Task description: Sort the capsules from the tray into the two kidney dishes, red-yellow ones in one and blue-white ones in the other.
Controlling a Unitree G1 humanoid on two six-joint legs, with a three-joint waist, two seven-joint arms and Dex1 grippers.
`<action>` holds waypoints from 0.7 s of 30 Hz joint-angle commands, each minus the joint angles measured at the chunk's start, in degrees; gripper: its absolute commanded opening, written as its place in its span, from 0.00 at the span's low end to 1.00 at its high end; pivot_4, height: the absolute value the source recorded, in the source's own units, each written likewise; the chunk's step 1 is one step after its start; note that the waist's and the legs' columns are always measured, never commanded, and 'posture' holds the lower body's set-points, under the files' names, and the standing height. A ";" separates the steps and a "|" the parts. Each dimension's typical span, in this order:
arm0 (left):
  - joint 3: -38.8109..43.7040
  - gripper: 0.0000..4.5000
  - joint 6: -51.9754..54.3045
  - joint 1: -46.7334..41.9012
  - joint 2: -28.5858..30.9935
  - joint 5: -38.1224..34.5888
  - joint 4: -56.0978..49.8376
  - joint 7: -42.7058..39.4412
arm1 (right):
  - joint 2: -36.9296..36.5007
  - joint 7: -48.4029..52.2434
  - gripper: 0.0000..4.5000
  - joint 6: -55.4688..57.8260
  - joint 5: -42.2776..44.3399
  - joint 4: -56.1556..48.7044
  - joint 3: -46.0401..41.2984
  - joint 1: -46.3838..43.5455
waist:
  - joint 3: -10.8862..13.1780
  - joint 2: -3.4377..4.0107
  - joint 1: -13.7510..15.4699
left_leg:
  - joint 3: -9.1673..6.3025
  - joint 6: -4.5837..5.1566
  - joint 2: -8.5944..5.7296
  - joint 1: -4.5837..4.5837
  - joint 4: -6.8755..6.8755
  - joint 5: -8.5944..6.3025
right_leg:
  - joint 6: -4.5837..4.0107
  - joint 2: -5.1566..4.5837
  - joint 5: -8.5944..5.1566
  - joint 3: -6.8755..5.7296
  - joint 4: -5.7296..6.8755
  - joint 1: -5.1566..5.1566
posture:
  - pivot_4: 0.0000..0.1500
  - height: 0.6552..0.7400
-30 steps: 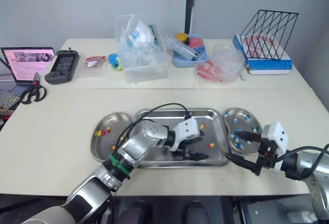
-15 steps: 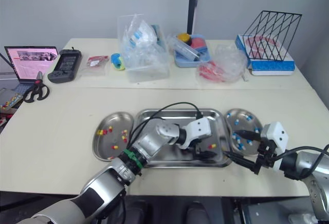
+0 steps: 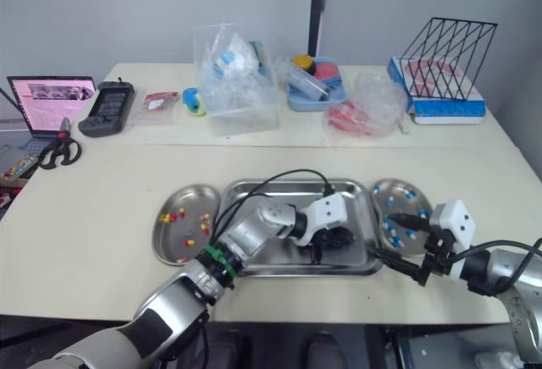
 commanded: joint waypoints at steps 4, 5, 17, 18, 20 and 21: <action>1.32 0.00 0.25 -0.25 0.44 -0.05 -0.70 -0.61 | -0.26 -0.05 1.00 -0.94 -0.33 0.36 -0.51 -1.04 | 0.00 0.00 -0.04 | 0.00 0.00 0.00 0.00 0.00 0.00 | 0.00 0.00 0.00 0.00 0.00 0.00 | 1.00 0.85; 1.82 0.00 0.07 -0.26 0.93 -0.50 -1.69 -1.19 | -0.17 -0.01 1.00 -1.11 -0.38 0.57 -0.41 -1.25 | 0.00 0.00 -0.04 | 0.00 0.00 0.00 0.00 0.00 0.00 | 0.00 0.00 0.00 0.00 0.00 0.00 | 1.00 0.85; 13.62 0.00 9.90 2.59 16.62 -15.48 -28.68 -14.40 | 0.15 0.32 1.00 -1.69 -0.66 2.13 0.67 -3.83 | -0.03 0.06 -0.55 | -0.03 -0.02 0.02 -0.05 0.02 0.01 | 0.00 0.01 0.00 0.00 0.04 -0.06 | 1.00 0.85; 14.93 0.00 11.30 3.46 19.07 -17.06 -31.49 -15.21 | 0.24 0.27 1.00 -1.73 -0.62 2.13 0.80 -4.04 | -0.04 0.08 -0.71 | -0.05 -0.03 0.05 -0.05 0.01 0.02 | -0.01 0.02 0.00 -0.02 0.04 -0.08 | 1.00 0.85; 17.44 0.00 13.47 4.96 23.45 -19.53 -35.16 -16.22 | 0.39 0.16 1.00 -1.74 -0.47 2.28 1.01 -4.63 | -0.05 0.10 -0.99 | -0.06 -0.05 0.07 -0.01 -0.02 0.03 | -0.01 0.04 0.00 -0.01 0.05 -0.07 | 1.00 0.85; 19.11 0.00 13.67 5.82 25.54 -20.71 -36.28 -16.69 | 0.45 0.04 1.00 -1.74 -0.45 2.43 1.11 -5.02 | -0.05 0.10 -1.21 | -0.07 -0.05 0.07 0.00 -0.03 0.03 | -0.01 0.03 0.00 -0.01 0.04 -0.06 | 1.00 0.85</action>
